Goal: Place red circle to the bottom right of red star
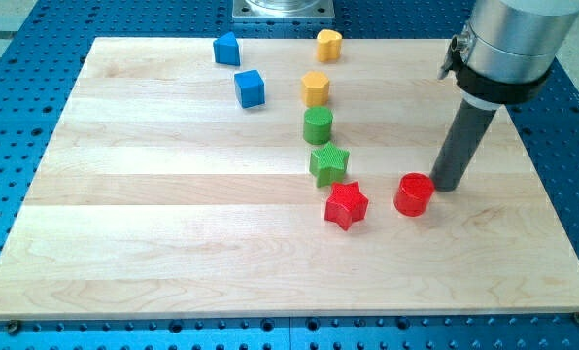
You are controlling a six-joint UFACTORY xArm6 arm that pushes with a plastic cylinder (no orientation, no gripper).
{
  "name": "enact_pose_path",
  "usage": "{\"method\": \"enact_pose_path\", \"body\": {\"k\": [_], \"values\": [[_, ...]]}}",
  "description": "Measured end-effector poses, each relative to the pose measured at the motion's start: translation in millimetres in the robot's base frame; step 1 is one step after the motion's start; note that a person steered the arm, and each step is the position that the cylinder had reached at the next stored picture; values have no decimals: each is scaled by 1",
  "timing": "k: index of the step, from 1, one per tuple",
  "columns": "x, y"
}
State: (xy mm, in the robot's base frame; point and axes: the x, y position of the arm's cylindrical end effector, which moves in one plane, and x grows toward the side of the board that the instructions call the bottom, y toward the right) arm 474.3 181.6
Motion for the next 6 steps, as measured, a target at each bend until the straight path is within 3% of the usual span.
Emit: {"method": "enact_pose_path", "body": {"k": [2, 3, 4, 5, 6], "values": [[70, -25], [16, -16], [14, -40], [70, -67], [86, -41]]}}
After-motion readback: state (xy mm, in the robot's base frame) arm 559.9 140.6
